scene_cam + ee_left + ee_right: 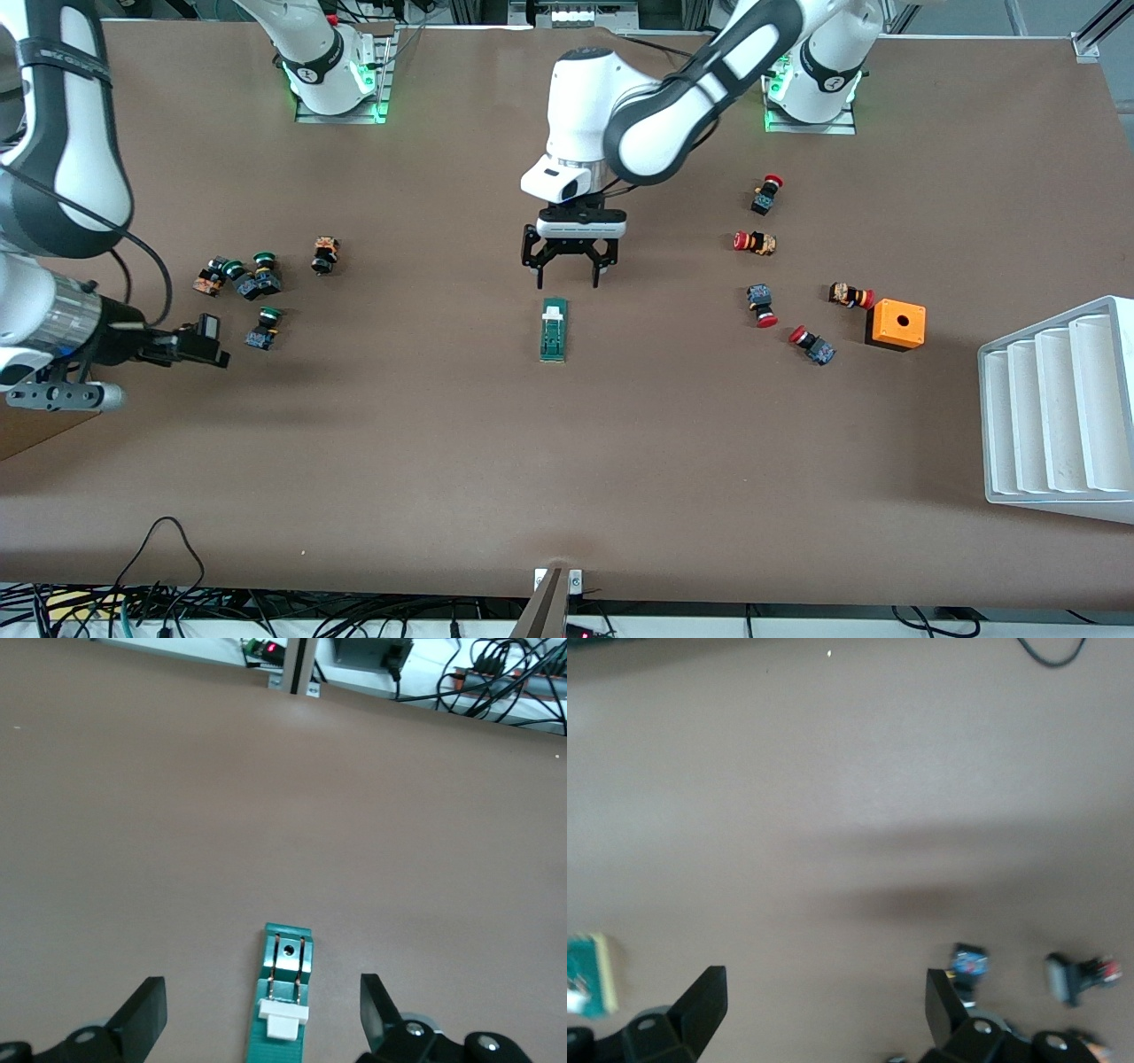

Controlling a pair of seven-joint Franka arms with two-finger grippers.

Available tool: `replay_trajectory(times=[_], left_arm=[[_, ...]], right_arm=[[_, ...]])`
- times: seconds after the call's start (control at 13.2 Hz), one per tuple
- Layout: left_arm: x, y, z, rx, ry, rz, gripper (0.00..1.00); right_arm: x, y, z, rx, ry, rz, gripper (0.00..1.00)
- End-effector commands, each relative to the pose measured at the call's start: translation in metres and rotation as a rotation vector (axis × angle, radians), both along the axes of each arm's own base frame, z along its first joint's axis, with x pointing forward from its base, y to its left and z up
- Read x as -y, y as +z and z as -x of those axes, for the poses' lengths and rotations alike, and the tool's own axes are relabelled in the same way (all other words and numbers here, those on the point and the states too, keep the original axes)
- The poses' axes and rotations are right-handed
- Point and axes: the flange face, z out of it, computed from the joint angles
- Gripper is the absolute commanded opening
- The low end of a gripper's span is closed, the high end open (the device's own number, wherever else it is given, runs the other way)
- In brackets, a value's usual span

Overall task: Close load switch with both arms
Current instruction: 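Lower and grasp the switch base with the left gripper while the right gripper approaches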

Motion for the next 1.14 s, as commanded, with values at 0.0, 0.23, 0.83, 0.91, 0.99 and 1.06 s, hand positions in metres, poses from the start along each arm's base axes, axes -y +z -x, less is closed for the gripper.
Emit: replay_trajectory(times=[0.0,0.23,0.83,0.91,0.99,1.06], left_arm=[[0.011,-0.035,0.01,0.076,-0.021,0.049,0.97],[0.021,-0.069,0.031,0.164,-0.074,0.07,0.97],[0.027,-0.147,0.056,0.379,-0.057,0.015,0.97],[0.026,-0.154,0.057,0.379,-0.06,0.017,0.97],[0.025,-0.159,0.057,0.389,-0.053,0.004,0.97],[0.022,-0.167,0.055,0.412,-0.047,-0.013,0.97]], right_arm=[[-0.05,0.007,-0.014,-0.031,-0.235,-0.063,0.99],[-0.083,0.008,-0.013,-0.078,-0.404,-0.085,0.99],[-0.167,-0.022,-0.011,-0.15,-0.757,-0.103,0.98],[-0.176,-0.03,-0.011,-0.165,-0.799,-0.101,0.98],[-0.184,-0.036,-0.009,-0.179,-0.833,-0.098,0.98],[-0.191,-0.044,-0.009,-0.192,-0.861,-0.092,0.98]])
